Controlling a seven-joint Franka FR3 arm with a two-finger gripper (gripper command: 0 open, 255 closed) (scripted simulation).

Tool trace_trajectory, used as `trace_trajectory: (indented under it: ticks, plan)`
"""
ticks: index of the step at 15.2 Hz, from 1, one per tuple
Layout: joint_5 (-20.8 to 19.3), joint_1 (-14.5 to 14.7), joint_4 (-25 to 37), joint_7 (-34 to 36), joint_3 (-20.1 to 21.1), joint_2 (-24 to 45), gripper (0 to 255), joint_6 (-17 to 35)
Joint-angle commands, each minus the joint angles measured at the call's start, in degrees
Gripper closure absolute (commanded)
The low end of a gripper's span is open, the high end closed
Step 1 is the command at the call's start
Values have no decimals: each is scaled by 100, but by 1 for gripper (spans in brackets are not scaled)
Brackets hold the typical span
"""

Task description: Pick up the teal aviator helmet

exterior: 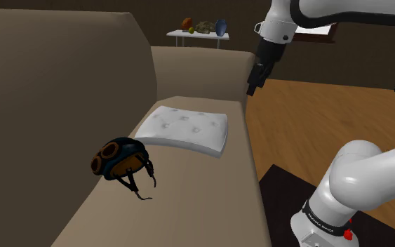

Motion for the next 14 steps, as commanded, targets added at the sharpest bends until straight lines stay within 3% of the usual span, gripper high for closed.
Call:
trace_trajectory:
  ticks: [1,8,14]
  plan:
    - [0,0,0,0,0,0,0,0]
    - [477,125,-1017,1295,971,-344,0,1207]
    - [808,154,-1465,2467,1979,-134,0,2333]
